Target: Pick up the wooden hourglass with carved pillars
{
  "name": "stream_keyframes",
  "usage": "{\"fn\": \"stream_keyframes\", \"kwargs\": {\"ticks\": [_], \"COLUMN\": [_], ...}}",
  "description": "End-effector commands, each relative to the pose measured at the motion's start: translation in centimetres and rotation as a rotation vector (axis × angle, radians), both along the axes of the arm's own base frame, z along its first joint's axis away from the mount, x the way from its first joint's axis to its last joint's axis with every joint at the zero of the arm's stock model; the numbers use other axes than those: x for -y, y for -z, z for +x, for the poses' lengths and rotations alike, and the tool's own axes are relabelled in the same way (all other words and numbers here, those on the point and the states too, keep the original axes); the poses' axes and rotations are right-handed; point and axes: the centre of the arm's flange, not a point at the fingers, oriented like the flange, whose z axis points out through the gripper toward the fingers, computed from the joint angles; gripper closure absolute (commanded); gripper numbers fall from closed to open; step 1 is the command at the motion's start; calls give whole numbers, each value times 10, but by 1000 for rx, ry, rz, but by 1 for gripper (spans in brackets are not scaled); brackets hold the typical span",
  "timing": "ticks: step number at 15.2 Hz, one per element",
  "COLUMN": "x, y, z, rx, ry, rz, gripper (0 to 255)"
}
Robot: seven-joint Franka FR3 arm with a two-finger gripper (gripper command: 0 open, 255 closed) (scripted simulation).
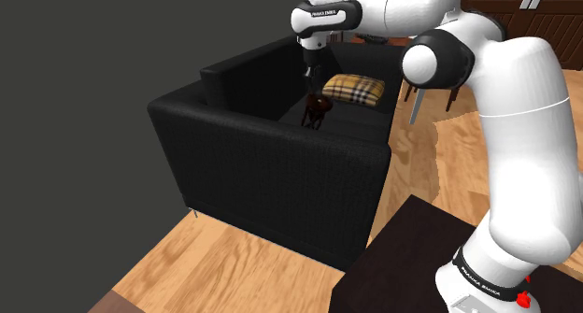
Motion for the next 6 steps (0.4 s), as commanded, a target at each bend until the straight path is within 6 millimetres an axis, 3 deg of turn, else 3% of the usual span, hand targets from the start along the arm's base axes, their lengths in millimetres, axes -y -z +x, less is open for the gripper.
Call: {"fn": "stream_keyframes", "kwargs": {"ticks": [1,6], "x": [0,0], "y": [-11,-28], "z": [0,0], "rx": [1,1], "ry": [0,0], "rz": [0,0], "gripper": [255,255]}}
